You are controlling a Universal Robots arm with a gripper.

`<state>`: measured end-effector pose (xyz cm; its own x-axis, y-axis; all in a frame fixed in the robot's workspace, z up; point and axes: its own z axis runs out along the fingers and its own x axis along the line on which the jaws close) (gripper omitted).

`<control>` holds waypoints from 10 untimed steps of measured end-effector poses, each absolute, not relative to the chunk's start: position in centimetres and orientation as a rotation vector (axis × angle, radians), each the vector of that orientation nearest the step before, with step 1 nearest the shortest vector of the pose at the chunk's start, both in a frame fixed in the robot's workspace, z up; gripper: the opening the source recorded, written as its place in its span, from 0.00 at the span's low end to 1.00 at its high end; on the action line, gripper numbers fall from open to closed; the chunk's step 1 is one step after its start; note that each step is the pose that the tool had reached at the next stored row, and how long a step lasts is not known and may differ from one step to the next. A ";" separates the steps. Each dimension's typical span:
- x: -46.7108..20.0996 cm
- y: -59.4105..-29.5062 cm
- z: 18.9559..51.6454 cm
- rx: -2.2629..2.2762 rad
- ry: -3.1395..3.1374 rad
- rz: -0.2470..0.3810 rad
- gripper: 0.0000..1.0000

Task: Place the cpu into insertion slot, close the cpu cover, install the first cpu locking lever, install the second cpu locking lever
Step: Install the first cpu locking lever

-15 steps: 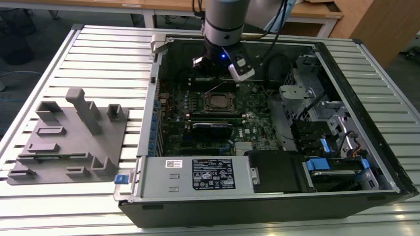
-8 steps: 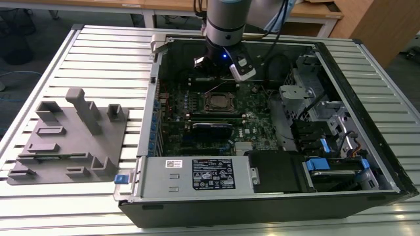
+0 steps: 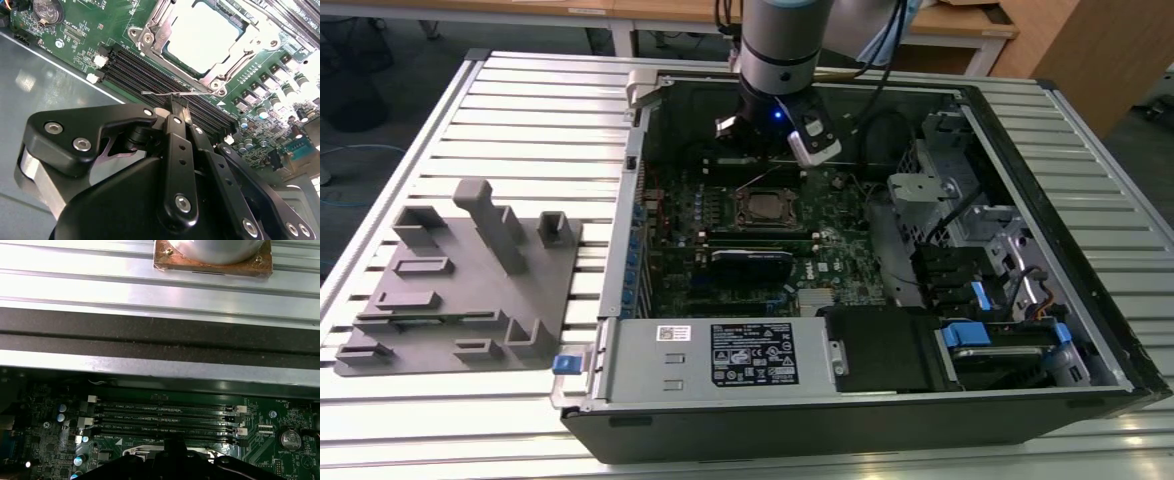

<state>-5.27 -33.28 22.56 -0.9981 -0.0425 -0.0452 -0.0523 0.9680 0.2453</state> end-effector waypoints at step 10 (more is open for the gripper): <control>-5.3 -33.2 22.4 -0.074 3.077 0.385 0.10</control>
<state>-5.27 -33.18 22.37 -0.9981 -0.0426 -0.0452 -0.0525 0.9680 0.2454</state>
